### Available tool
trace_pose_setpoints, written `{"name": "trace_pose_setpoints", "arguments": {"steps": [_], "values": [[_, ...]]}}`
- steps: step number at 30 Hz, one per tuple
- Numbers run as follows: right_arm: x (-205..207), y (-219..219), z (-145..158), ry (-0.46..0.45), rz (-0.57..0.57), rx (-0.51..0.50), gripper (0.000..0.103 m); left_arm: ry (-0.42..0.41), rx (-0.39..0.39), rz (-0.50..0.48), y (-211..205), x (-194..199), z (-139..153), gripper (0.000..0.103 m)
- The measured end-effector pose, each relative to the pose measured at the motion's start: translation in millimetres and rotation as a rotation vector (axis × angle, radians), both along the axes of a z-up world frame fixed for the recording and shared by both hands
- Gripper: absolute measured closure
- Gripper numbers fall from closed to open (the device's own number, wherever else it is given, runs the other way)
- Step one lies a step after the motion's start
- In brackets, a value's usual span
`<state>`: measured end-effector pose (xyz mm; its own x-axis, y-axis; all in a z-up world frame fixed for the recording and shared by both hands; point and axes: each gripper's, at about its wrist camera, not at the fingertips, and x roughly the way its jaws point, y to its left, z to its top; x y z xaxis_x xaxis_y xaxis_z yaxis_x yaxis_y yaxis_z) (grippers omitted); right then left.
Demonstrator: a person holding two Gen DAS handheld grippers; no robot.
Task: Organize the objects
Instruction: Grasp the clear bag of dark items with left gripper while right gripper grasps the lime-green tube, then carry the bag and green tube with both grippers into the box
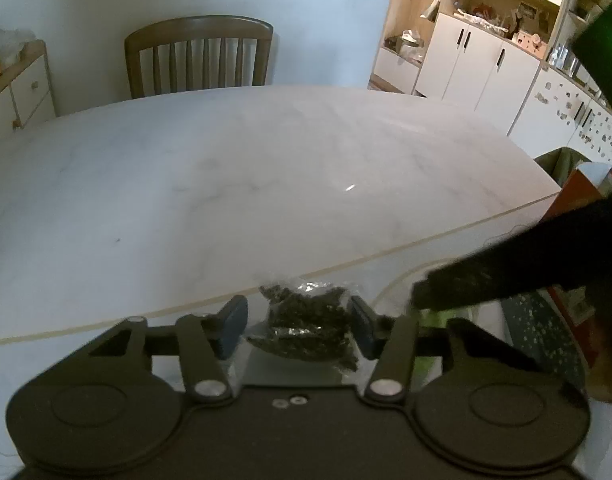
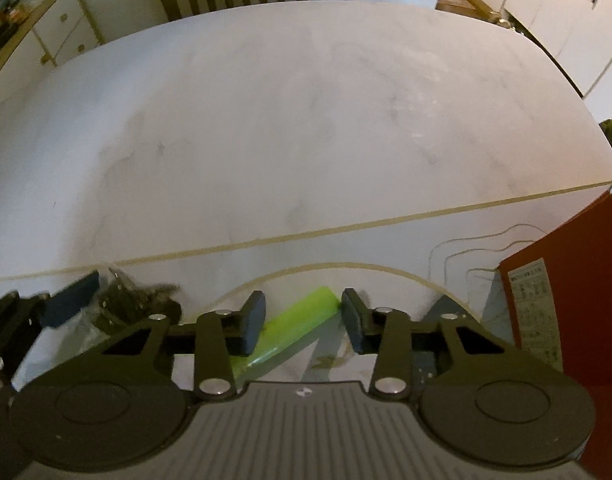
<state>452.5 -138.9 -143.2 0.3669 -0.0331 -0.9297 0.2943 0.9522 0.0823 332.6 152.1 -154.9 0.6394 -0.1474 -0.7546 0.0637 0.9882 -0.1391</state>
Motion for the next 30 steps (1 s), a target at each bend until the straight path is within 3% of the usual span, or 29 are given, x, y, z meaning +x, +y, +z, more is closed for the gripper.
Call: {"name": "trace_pose_setpoints", "arguments": {"steps": [7,17,30], "values": [[-17.8,-13.5,1.5,-0.038,0.032,0.088,0.084,-0.002,-0.004,-0.011,0.1,-2.5,0.8,0.061],[-70.1,-24.1,17.2,-0.120,0.083,0.213,0.086,0.033,-0.075,-0.031,-2.5,-29.2,3.4,0.065],[-153.6,-39.1,58.9,-0.252,0.066,0.282,0.088,0.014,-0.124,-0.058,-35.7,-73.0,44.3,0.065]]}}
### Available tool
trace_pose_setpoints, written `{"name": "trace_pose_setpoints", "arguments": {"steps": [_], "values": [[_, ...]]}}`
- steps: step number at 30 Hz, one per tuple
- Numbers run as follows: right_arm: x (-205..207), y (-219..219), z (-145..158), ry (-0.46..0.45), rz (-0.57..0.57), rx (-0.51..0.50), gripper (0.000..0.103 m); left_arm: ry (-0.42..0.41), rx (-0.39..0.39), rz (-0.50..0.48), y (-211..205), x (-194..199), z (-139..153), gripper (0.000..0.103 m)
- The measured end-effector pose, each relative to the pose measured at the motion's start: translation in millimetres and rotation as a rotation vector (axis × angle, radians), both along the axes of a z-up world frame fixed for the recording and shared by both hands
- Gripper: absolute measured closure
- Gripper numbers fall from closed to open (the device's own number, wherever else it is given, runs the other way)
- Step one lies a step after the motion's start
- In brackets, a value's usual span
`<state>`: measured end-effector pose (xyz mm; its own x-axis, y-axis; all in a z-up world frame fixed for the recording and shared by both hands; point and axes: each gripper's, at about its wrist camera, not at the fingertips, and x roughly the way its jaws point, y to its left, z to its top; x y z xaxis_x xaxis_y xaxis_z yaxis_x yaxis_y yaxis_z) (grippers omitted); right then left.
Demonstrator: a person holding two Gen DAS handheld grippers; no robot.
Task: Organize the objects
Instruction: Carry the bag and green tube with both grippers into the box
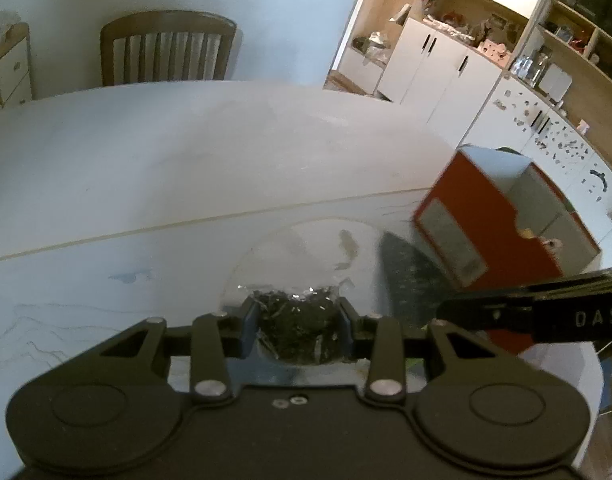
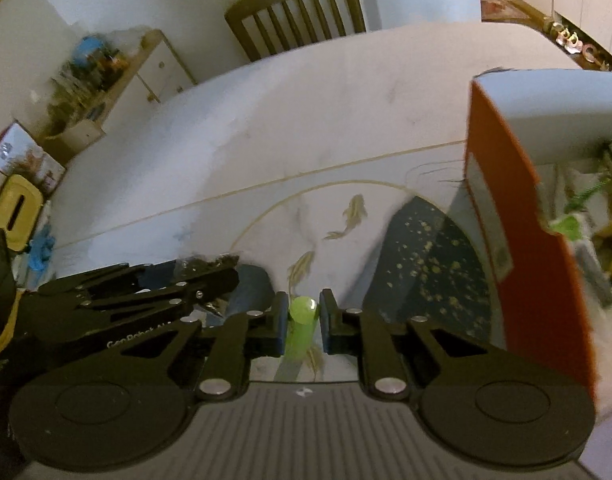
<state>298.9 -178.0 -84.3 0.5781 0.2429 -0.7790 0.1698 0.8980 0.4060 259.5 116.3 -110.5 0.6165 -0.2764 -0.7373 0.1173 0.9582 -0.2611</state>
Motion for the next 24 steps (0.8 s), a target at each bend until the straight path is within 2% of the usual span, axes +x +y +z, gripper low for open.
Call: {"name": "trace_pose_setpoints", "arguments": {"steps": [7,15,24], "values": [[-37.0,-30.0,26.4,-0.075,-0.035,0.013,0.088,-0.019,0.005,-0.015,-37.9,-12.2,32.0,0.065],[-69.0,-88.2,60.3,-0.167,-0.066,0.013,0.088,-0.045,0.020,-0.010,-90.0,-14.5,69.0,0.065],[-89.5,-153.0,79.3,-0.234,-0.091,-0.002,0.088,-0.087,0.030,-0.022,-150.8,-5.6,101.6,0.065]]}}
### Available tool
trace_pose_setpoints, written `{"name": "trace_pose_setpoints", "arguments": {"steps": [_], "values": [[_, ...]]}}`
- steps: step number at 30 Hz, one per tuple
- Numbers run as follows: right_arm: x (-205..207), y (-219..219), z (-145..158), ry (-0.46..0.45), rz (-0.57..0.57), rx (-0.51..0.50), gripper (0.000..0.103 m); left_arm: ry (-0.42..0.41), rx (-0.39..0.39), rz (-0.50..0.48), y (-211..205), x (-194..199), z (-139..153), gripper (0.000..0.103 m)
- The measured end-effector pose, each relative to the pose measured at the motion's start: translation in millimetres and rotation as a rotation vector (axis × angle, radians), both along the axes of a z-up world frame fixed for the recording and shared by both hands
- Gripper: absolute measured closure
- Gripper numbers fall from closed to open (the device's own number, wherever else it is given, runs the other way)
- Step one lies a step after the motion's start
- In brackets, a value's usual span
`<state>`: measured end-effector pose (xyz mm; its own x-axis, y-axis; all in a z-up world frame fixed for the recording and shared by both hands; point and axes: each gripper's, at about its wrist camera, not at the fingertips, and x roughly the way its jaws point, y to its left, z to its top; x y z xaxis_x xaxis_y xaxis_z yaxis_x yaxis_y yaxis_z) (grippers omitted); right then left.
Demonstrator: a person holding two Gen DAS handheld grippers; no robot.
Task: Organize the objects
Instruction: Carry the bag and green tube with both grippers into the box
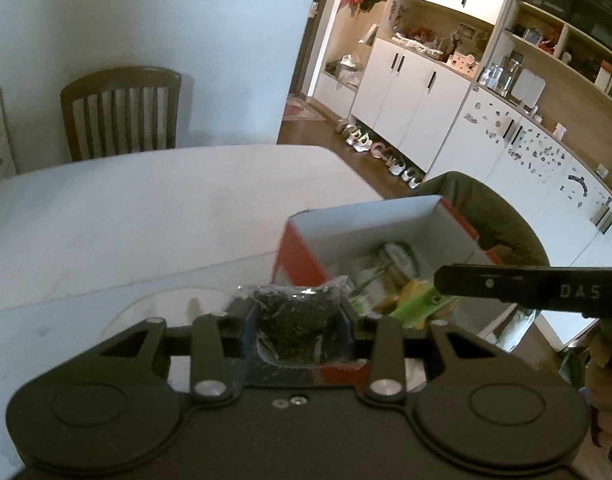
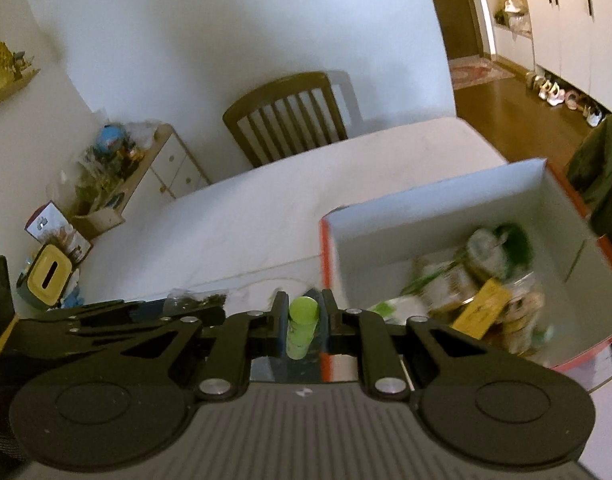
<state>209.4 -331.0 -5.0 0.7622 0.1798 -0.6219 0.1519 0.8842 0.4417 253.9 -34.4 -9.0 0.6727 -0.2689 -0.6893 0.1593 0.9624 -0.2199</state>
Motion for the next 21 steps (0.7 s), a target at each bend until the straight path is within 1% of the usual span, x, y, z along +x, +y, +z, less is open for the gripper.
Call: {"name": "trace_pose_setpoints", "arguments": {"steps": [4,12,16,21], "values": [[-3.1,-32.1,-1.7,0.014,-0.021,-0.019,0.088,-0.001,0.017,-0.017,-28.8,10.9,5.3,0.065],[-1.3,-94.6,-19.3,0.107,-0.047,-0.051,0.088,0.021,0.049,-0.064,-83.2,36.9,0.4,0.065],[-4.3,-114.1,-30.4,0.139,-0.046,-0.053,0.088,0.043,0.068,-0.087,-105.4,48.9,-9.1,0.065],[-4.3,-124.0,-43.5,0.170,-0.032,-0.066,0.088,0.079,0.081,-0.093,-124.9,63.5,-24.8,0.065]]}}
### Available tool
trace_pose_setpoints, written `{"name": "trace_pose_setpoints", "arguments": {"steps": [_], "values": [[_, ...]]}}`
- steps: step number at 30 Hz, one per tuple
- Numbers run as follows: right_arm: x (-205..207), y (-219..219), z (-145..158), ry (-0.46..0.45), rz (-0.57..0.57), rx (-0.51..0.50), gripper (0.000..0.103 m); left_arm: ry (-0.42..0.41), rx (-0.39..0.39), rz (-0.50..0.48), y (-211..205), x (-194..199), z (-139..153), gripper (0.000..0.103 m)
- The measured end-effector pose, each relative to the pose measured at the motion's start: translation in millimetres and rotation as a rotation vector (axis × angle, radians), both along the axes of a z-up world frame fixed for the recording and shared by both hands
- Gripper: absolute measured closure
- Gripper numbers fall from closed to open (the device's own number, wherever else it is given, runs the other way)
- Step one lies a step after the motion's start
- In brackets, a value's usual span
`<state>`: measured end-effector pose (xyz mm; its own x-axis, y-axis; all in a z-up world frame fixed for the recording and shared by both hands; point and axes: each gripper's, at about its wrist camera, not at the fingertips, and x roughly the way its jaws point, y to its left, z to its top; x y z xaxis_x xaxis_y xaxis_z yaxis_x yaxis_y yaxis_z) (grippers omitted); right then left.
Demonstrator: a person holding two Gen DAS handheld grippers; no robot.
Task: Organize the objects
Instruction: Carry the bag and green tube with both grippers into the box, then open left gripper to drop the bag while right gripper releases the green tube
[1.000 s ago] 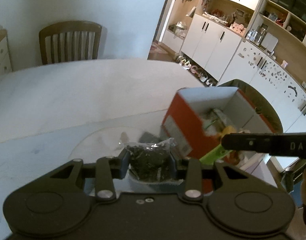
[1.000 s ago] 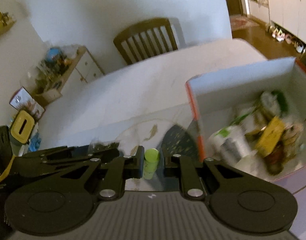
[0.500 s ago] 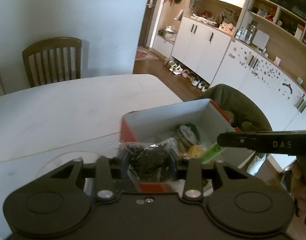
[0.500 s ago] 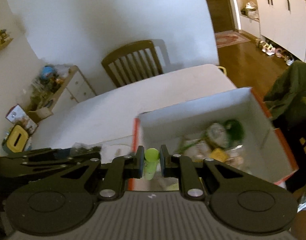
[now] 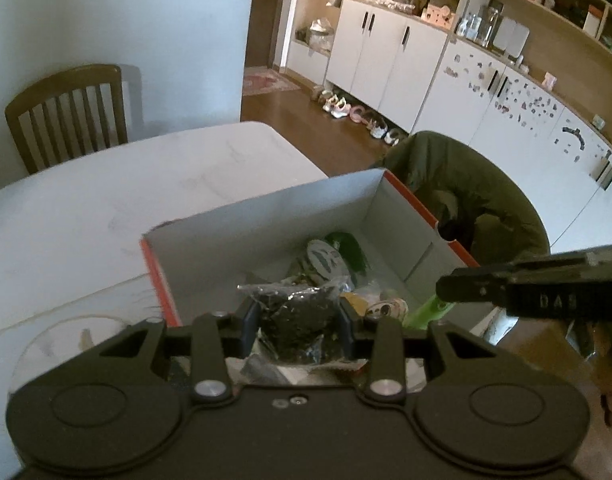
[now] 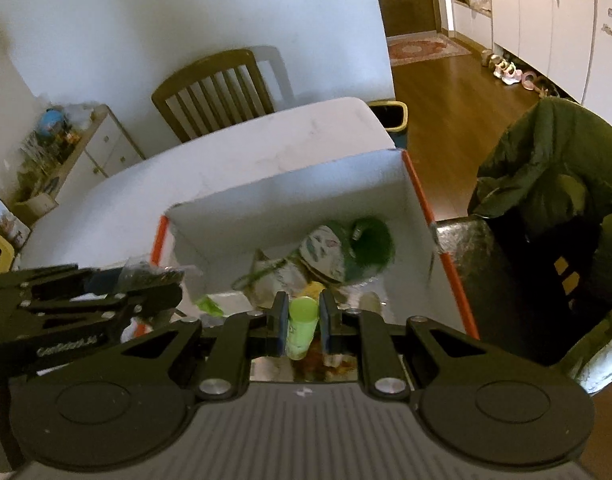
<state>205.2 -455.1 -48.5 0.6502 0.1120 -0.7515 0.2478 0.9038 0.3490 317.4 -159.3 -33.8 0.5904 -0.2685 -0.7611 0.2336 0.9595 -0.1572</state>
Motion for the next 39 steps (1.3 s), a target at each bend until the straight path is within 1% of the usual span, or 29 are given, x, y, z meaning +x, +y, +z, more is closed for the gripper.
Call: {"name": "trace_pose_setpoints", "arguments": {"steps": [2,6,12,15,23,29,34,39], "values": [[0.5,0.0,-6.4,0.013,0.011,0.003,0.088,0.013,0.004,0.000,-6.9,5.8,-6.0,0.065],[6.8,5.5,-19.1,0.044,0.052,0.011,0.088,0.033,0.041,0.003,-20.0,17.9,-21.0,0.065],[15.5,16.3,-32.1,0.081,0.112,0.006,0.088,0.082,0.073,0.014,-26.8,35.7,-47.5,0.065],[19.0,18.6,-39.9,0.098,0.126,0.012,0.088,0.112,0.066,0.025,-27.9,41.7,-57.1,0.065],[30.9,20.8,-53.4,0.123,0.142,-0.004,0.088,0.146,0.104,0.021,-36.5,47.5,-74.0,0.065],[32.9,19.6,-51.9,0.114,0.145,-0.007,0.088,0.181,0.101,0.034,-33.2,52.2,-82.9,0.065],[33.7,16.6,-51.0,0.116,0.141,0.011,0.088,0.208,0.103,0.038,-33.3,56.5,-87.2,0.064],[30.7,15.2,-46.8,0.107,0.136,0.035,0.087,0.246,0.127,0.027,-37.3,60.7,-91.9,0.062]]}}
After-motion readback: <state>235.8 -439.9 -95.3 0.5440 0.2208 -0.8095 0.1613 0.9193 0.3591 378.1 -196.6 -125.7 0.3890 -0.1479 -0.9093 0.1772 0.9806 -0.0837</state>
